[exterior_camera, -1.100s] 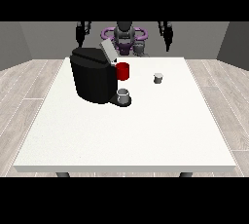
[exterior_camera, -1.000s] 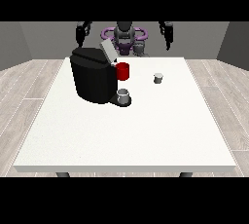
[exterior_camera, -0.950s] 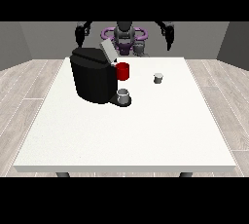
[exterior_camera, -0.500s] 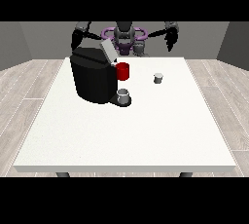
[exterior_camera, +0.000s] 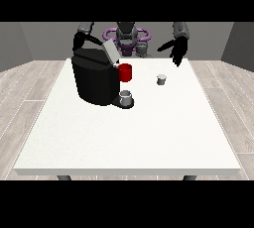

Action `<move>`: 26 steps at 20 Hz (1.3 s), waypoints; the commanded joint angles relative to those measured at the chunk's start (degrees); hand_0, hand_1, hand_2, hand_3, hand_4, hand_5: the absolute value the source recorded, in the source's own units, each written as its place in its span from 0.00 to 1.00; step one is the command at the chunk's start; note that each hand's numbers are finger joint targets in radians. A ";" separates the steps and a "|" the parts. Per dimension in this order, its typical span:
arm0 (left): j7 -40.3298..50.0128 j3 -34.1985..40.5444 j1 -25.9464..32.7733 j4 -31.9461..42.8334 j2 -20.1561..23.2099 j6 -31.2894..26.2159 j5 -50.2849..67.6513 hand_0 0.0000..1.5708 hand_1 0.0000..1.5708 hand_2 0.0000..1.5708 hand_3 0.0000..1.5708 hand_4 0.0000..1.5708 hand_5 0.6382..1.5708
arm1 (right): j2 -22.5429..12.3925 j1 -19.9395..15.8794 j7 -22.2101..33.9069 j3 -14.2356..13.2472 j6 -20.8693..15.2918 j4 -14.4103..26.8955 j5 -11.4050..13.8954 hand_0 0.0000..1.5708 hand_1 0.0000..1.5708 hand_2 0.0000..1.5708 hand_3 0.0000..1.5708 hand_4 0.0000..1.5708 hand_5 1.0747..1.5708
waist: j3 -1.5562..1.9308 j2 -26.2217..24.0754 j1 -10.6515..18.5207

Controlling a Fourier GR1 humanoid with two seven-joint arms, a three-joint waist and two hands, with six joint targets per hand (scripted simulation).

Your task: Insert the coffee pod into the coffee machine and close the lid

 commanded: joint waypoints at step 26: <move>-5.32 -8.35 -17.76 26.04 -2.49 12.35 -28.03 0.59 0.59 0.65 0.54 0.26 1.00 | 2.52 -9.78 -1.44 -1.95 -0.90 15.84 0.11 0.00 0.00 0.00 0.00 0.00 1.00 | 0.02 6.40 0.22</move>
